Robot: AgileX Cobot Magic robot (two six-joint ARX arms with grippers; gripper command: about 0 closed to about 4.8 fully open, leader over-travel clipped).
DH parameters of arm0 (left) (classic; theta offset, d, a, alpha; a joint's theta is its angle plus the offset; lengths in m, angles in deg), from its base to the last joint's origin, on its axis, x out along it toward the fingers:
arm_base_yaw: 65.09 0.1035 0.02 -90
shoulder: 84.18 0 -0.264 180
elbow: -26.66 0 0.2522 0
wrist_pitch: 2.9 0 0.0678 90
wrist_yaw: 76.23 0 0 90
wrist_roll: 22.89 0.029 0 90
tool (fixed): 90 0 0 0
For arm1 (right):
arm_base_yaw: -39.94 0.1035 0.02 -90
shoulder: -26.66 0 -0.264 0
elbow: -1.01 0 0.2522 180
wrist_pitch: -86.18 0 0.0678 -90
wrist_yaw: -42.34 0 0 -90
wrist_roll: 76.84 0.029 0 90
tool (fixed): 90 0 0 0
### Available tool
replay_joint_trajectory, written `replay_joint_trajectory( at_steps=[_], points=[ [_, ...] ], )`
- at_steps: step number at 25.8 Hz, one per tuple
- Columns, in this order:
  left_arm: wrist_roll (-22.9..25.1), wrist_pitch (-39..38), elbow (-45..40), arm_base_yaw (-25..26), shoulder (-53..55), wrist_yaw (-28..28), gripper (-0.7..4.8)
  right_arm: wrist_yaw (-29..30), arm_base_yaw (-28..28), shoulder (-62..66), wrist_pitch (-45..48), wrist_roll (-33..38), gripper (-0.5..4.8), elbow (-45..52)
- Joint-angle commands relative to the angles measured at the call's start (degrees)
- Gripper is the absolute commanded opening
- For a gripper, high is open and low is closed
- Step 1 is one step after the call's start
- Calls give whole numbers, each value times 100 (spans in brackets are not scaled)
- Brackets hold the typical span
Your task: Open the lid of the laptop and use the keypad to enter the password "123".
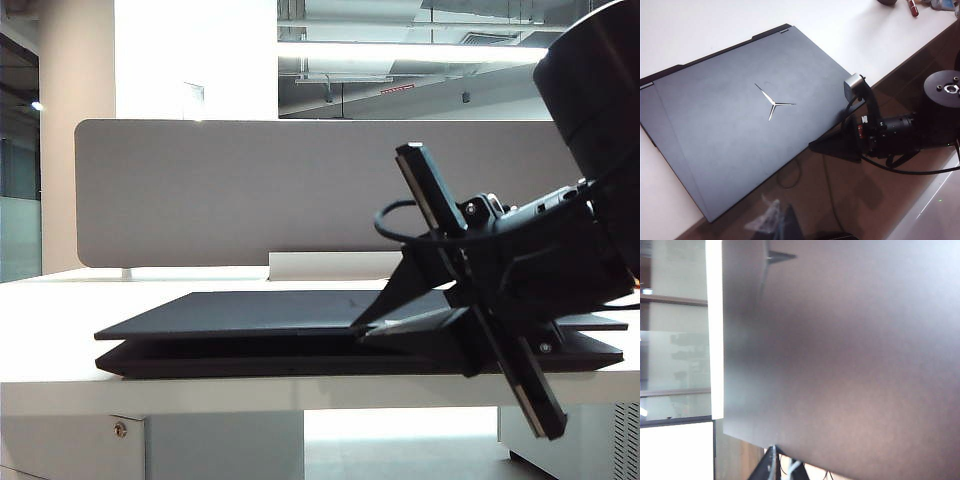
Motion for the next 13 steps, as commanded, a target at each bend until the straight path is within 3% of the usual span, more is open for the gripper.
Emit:
replay_joint_trajectory(
  at_steps=[1, 13],
  points=[
    [28, 0, 20, -2, -7, 2, -5, -240, -17, -271, 774, -426, -6, -140],
    [61, 42, 20, -2, -7, 2, -5, -205, -463, -1311, 15, -1158, -6, -387]
  ],
)
